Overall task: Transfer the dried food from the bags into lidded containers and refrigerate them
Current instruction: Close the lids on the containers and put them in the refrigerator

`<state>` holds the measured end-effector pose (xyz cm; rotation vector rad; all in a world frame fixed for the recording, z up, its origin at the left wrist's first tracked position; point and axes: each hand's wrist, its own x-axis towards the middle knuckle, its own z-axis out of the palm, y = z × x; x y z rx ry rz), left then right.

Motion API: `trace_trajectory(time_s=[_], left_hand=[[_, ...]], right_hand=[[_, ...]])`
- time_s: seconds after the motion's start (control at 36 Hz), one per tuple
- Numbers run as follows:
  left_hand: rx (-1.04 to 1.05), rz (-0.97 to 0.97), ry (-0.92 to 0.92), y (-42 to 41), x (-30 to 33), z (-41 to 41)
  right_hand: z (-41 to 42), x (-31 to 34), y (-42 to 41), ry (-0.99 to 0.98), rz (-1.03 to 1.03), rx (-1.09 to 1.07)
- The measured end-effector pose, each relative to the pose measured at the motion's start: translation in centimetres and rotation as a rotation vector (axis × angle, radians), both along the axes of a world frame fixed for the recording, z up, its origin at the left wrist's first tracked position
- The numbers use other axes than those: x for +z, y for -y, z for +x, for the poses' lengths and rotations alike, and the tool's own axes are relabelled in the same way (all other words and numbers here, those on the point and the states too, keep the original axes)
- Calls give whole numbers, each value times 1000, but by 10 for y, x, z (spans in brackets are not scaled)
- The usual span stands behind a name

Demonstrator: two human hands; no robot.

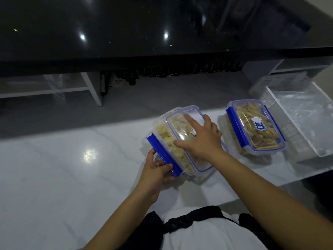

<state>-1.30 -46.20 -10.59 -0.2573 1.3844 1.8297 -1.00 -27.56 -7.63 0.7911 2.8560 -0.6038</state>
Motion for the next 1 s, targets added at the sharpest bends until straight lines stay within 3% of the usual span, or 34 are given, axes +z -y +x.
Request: trace_trajectory(time_s=[0.39,0.56,0.81,0.89,1.0], left_hand=[[14,30,-44,3,0,-3],[69,40,-41,3,-1,-2],[102,15,-133,-6,0,2],[61,-66,-271,-14,5,3],[26,-145,-423,-23,2,4]], right_hand=[[7,12,16,-109,79,35],[-11,-15,28,8,182,164],[-12,-21,25,16,197,199],[-17,-17,21,89,121,186],[-21,7,4,235,-158,165]])
